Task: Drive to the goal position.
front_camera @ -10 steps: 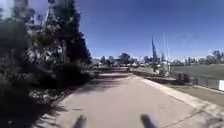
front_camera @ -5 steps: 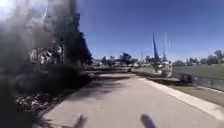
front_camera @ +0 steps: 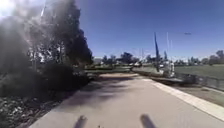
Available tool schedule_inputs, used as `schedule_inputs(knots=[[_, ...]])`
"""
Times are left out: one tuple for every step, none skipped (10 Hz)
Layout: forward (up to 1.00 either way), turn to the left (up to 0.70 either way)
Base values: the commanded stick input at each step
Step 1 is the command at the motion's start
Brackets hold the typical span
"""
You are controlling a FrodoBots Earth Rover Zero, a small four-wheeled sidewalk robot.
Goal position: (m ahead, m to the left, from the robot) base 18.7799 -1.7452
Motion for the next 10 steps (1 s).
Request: schedule_inputs(knots=[[1.00,-0.13],[1.00,0.00],[1.00,0.00],[1.00,0.00],[1.00,0.00],[1.00,0.00],[1.00,0.00],[1.00,0.00],[1.00,0.00],[1.00,0.00]])
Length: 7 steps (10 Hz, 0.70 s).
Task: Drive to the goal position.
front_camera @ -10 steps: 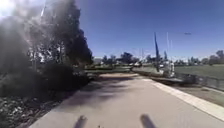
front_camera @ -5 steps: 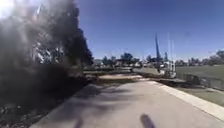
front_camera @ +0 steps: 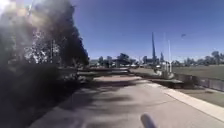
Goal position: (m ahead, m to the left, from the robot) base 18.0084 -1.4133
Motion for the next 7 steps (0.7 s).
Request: schedule_inputs(knots=[[1.00,0.00],[1.00,0.00],[1.00,0.00],[1.00,0.00],[1.00,0.00],[1.00,0.00],[1.00,0.00]])
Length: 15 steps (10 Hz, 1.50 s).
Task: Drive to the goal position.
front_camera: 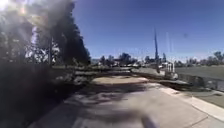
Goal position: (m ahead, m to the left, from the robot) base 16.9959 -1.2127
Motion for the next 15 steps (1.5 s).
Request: schedule_inputs(knots=[[1.00,0.00],[1.00,0.00],[1.00,0.00],[1.00,0.00],[1.00,0.00],[1.00,-0.02],[1.00,-0.04],[1.00,-0.07],[1.00,0.00],[1.00,0.00],[1.00,0.00],[1.00,0.00],[1.00,0.00],[1.00,0.00],[1.00,0.00]])
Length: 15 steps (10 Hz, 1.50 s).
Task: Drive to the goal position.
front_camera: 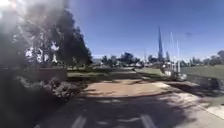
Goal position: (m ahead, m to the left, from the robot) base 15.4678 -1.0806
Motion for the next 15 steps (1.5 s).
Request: schedule_inputs(knots=[[1.00,0.00],[1.00,0.00],[1.00,0.00],[1.00,0.00],[1.00,0.00],[1.00,0.00],[1.00,0.00],[1.00,0.00],[1.00,0.00],[1.00,-0.01],[1.00,-0.01],[1.00,0.00],[1.00,0.00],[1.00,0.00],[1.00,0.00]])
